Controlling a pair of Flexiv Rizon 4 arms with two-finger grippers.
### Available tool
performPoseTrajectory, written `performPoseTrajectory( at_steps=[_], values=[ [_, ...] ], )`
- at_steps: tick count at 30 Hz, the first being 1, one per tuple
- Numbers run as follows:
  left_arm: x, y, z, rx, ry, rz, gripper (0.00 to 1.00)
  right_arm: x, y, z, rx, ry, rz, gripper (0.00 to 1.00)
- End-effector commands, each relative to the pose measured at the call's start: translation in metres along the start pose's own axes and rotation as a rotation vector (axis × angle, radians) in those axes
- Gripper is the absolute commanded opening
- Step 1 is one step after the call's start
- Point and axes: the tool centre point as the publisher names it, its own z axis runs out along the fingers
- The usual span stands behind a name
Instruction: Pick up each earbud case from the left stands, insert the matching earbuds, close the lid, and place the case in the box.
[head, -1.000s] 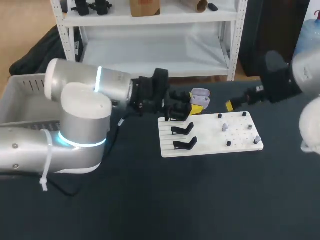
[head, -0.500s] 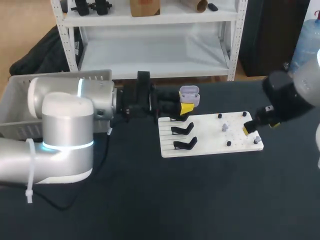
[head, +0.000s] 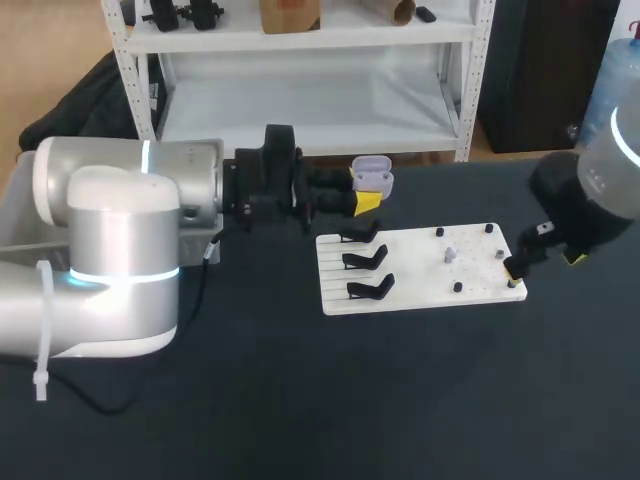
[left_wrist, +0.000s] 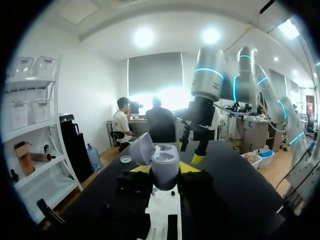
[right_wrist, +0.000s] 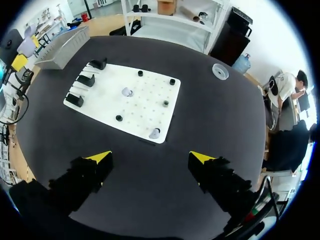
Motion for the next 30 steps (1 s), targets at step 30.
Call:
performPoseTrajectory(
  at_steps=[30],
  values=[
    [0.001,-0.003,0.001,-0.019,-0.005,0.002,0.00,0.002,-0.003,0.054,0.358,0.142,-0.171,1.00]
  ],
)
